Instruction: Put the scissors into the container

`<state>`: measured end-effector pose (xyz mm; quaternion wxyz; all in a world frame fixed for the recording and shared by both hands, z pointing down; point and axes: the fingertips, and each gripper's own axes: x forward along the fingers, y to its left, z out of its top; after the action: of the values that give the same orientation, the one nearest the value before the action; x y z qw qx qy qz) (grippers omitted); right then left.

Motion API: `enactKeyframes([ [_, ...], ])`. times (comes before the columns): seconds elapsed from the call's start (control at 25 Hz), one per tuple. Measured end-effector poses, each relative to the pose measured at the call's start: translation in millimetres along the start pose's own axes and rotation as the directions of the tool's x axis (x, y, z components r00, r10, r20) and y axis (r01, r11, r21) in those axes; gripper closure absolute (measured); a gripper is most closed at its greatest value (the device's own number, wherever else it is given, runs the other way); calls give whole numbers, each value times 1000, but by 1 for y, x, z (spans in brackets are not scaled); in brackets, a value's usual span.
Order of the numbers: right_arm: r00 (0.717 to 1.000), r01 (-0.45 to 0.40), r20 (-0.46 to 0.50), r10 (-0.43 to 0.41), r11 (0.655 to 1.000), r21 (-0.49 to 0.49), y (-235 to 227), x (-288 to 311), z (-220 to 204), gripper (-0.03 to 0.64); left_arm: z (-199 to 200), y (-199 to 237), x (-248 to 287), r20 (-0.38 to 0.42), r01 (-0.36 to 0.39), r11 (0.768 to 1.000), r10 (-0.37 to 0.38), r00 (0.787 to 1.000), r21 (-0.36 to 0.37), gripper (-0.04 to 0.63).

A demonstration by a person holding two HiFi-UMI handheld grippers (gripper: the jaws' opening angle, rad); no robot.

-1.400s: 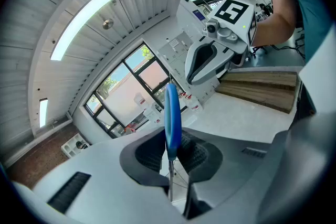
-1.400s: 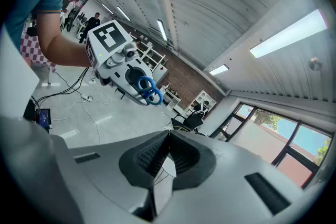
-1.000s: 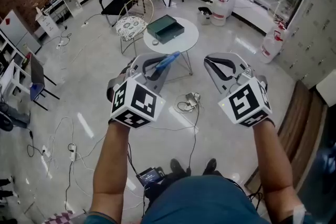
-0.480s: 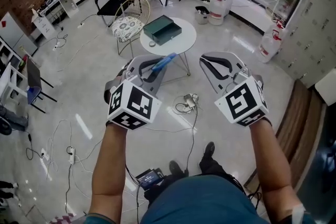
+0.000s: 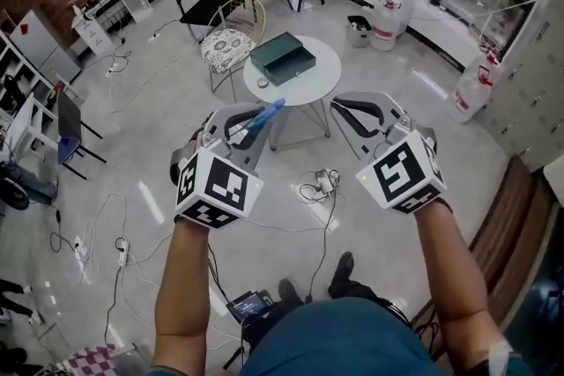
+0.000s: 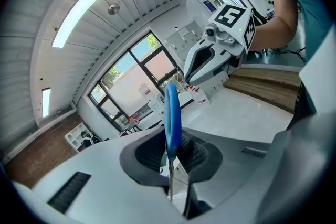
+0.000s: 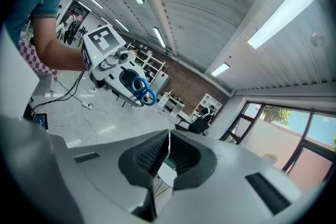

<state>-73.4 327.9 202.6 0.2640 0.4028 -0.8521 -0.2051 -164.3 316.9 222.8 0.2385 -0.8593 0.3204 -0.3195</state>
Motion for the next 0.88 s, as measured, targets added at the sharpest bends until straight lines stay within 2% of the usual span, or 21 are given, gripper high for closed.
enactKeyframes([
  [0.36, 996, -67, 59, 67, 998, -8, -74, 24, -59, 577, 26, 3, 86, -71, -41, 999, 39, 997, -30, 535],
  [0.68, 986, -113, 124, 113, 994, -5, -131, 31, -85, 578, 58, 15, 130, -134, -87, 996, 82, 988, -32, 535],
  [0.88, 984, -116, 134, 113, 993, 13, -162, 35, -100, 578, 73, 22, 158, -148, -83, 996, 78, 986, -27, 535],
])
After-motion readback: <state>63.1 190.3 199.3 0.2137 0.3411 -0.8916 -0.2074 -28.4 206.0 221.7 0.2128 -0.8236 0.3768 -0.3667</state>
